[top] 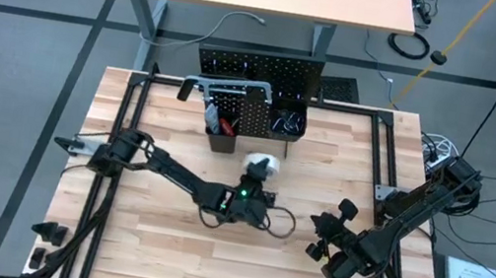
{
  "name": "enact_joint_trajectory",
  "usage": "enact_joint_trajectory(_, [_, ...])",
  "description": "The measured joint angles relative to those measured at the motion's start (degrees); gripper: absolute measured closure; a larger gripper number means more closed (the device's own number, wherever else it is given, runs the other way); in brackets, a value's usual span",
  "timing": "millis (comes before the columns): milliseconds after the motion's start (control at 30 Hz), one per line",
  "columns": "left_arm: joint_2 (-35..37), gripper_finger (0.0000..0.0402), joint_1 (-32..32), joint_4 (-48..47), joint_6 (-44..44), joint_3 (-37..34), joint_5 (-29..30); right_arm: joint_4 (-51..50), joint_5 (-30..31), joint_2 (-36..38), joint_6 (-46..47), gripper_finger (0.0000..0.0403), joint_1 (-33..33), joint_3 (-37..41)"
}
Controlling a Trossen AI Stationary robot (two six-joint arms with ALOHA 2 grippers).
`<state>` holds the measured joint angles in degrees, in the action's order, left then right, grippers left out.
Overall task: Hang tools onto peg board
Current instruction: Hang the white tape on the peg board
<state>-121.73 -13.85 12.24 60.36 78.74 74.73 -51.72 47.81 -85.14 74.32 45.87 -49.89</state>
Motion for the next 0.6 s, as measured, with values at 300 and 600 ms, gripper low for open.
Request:
enact_joint_trajectory(300, [1.2, 0.0333, 4.2, 24.1, 16.2, -4.9, -4.6, 0.4, 1.6, 0.0, 0.0, 0.0403, -0.5, 0.0])
enact_joint_trajectory(600, [1.2, 0.0333, 7.9, 28.9, 19.5, -4.8, -8.7, 0.5, 1.6, 0.0, 0.0, 0.0403, -0.5, 0.0])
